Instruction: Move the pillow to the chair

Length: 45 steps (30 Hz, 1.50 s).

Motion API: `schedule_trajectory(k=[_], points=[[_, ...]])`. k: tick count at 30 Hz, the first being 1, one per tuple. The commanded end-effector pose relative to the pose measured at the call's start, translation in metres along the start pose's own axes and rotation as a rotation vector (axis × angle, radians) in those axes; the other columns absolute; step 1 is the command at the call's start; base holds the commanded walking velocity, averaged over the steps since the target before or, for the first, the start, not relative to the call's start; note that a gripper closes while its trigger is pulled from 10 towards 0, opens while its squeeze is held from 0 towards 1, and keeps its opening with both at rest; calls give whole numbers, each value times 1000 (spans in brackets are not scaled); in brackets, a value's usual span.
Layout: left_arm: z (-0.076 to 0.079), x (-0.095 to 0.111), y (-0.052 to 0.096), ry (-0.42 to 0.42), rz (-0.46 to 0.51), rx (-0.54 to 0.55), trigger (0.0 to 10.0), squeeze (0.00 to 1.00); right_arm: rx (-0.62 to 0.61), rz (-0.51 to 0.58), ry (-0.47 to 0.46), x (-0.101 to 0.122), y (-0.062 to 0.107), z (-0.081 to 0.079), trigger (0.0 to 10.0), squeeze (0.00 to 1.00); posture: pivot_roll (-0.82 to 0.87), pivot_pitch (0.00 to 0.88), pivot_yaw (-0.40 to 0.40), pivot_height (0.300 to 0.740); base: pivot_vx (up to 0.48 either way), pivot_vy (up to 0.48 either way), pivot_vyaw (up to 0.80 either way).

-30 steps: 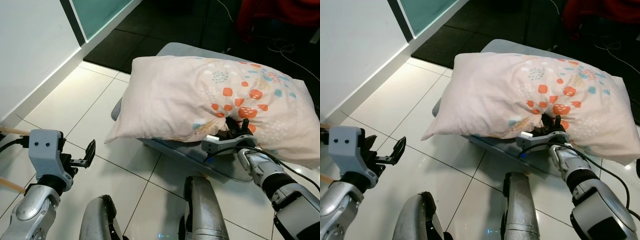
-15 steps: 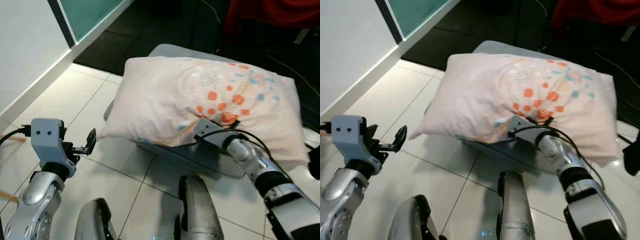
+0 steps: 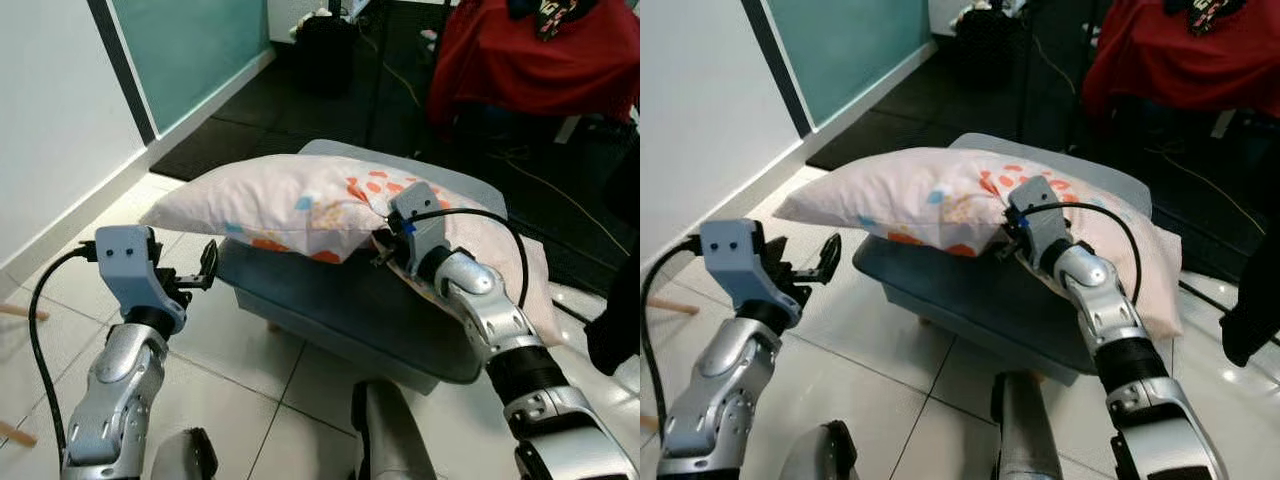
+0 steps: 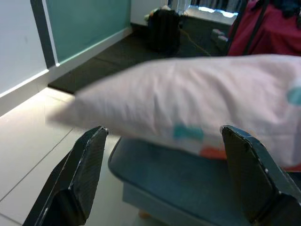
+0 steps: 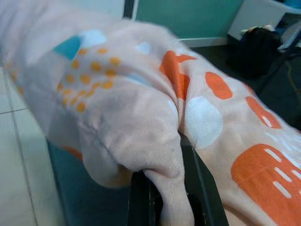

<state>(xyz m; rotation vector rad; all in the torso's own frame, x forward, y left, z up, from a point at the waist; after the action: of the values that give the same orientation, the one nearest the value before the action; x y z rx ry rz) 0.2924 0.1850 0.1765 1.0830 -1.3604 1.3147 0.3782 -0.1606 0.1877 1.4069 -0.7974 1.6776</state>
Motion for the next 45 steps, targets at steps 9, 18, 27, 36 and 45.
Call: schedule_trajectory(k=[9,18,27,36,45], points=[[-6,-3,-11,56,-10,75,10000,0,-17,69,-43,32,1,8,0,0,-193,0,-13,586,0,0,0],[-14,-12,-5,49,-41,126,10000,0,28,41,-133,19,-2,-19,0,0,-192,0,-17,611,0,0,0],[-13,-17,-2,75,-54,150,10000,0,69,22,-162,15,-7,-34,0,0,-192,0,-30,636,-107,0,0],[-12,-21,0,71,-62,143,10000,0,68,14,-181,17,-8,-36,0,0,-190,0,-30,651,0,0,0],[-7,-25,3,49,-76,121,10000,0,61,-6,-204,11,-8,-39,0,0,-185,0,-27,666,0,0,0]])
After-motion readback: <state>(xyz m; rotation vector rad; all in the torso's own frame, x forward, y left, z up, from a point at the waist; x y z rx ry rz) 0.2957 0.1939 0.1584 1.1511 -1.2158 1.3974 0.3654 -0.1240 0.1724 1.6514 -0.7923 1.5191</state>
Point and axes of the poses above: a point about 5 cm out from each wrist's last joint towards the gripper, its own y axis pointing back from the gripper into the wrist, its own x axis along the axis of the wrist's last joint, z = x × y, the point moved 1 cm from there along -y, pointing out of the wrist towards the gripper, and after that the axes turned 9 degrees about -y, right-handed, at the moved point
